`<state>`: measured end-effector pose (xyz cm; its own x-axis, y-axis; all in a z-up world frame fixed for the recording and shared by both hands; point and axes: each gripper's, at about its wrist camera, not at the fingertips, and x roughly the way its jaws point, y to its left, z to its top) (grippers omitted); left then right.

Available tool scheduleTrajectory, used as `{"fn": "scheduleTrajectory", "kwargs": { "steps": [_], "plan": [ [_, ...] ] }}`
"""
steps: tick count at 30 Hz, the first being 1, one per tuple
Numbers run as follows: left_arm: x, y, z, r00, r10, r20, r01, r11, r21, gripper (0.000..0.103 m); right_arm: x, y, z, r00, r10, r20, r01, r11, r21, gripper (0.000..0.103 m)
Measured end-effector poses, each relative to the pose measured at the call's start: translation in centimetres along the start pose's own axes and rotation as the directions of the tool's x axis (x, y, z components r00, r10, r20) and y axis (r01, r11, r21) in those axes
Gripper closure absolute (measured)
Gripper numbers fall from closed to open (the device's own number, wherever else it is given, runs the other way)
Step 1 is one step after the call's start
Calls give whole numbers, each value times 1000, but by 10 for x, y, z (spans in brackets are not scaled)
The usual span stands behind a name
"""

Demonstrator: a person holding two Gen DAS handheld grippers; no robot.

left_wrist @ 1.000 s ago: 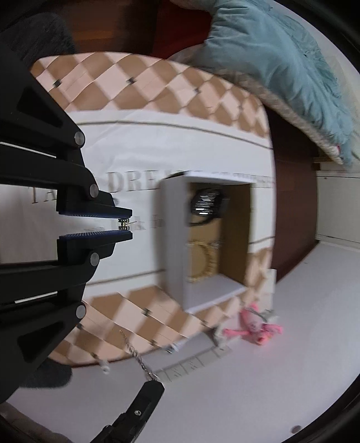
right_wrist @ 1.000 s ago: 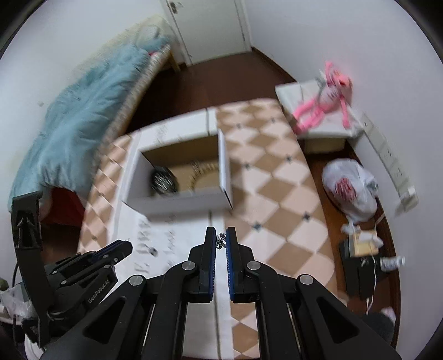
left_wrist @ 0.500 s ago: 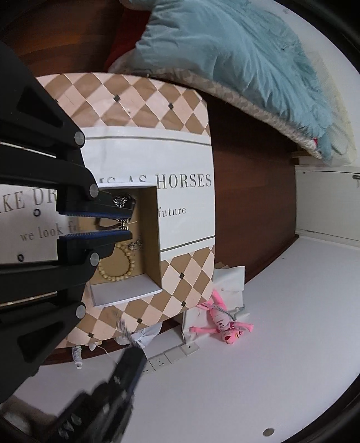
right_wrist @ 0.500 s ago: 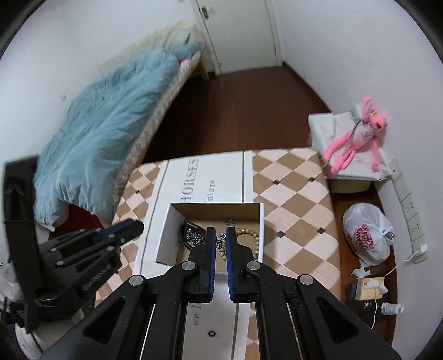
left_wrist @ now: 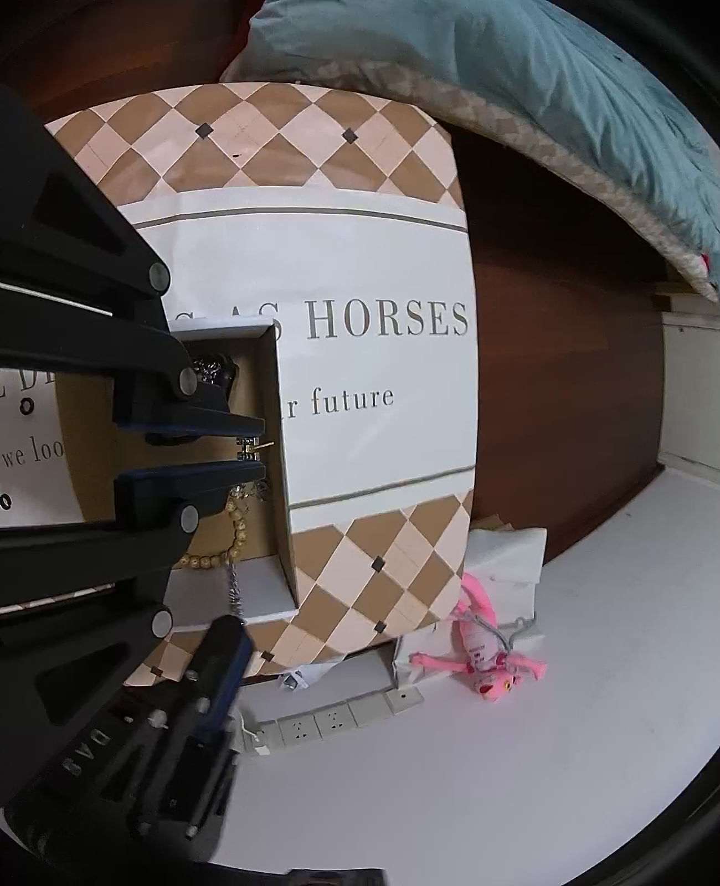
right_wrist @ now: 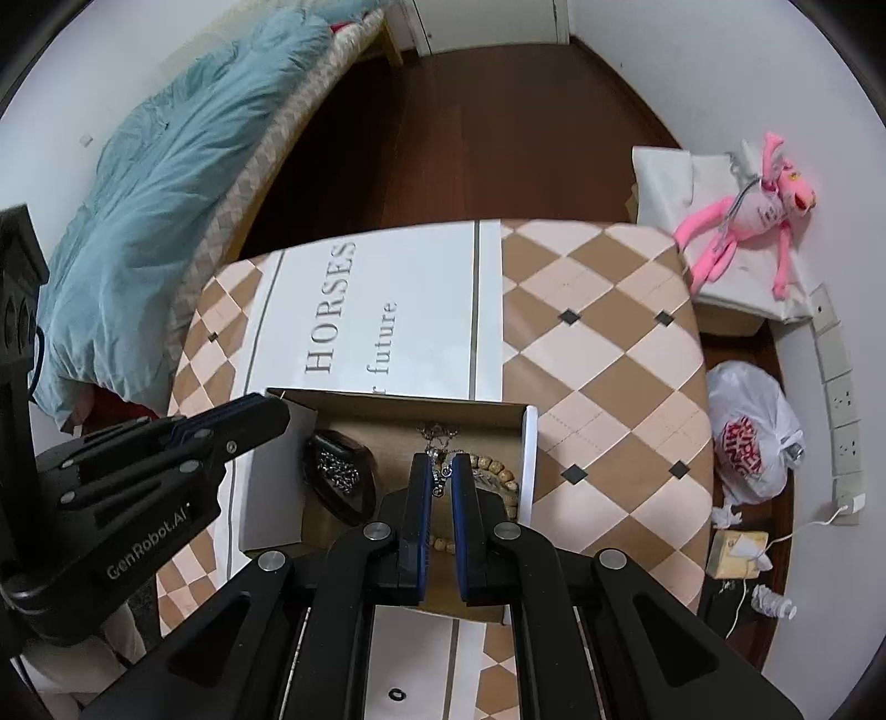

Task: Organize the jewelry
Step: 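Carry the necklace and earring into the box and open both tools, then lift both open tools out of the box and back away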

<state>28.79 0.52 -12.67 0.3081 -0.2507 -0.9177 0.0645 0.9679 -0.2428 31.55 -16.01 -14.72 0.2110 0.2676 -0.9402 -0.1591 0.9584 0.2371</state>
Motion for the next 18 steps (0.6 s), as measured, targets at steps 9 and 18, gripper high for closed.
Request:
{"fn": "scheduleTrajectory", "kwargs": {
  "steps": [9, 18],
  "plan": [
    [1, 5, 6, 998, 66, -8, -66, 998, -11, 91, 16, -8, -7, 997, 5, -81, -3, 1000, 20, 85],
    [-23, 10, -11, 972, 219, 86, -219, 976, 0, 20, -4, -14, -19, 998, -64, -11, 64, 998, 15, 54]
  ]
}}
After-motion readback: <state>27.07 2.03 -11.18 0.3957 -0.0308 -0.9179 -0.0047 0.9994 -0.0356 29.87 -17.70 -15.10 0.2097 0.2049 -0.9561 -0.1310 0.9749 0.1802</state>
